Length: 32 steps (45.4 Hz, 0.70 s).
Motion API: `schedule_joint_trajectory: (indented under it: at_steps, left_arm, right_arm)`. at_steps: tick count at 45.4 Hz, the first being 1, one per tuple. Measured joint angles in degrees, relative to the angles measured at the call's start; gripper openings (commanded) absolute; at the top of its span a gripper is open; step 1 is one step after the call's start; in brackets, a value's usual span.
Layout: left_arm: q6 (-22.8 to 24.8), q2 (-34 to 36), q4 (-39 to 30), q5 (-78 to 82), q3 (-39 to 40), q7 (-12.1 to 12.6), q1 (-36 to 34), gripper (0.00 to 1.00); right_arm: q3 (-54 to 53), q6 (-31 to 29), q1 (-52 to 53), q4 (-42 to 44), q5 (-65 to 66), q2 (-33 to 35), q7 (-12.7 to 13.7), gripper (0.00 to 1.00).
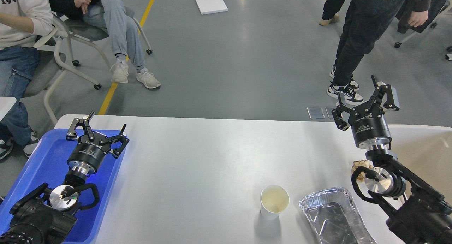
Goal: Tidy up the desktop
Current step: 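Raise the right gripper off the table edge near the bin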
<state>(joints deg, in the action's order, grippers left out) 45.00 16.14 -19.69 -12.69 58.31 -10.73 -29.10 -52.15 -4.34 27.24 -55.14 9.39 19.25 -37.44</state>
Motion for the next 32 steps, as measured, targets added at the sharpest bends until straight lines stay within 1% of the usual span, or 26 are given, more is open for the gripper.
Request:
schedule_joint_trajectory:
  at_steps: [32]
  left_arm:
    - [0.00,0.01,0.00,0.03,-0.04,-0.08,0.00,1.00]
  right_arm:
    - [-0.04,-0.10,0.05,1.39,0.01,0.14,0.00,1.00]
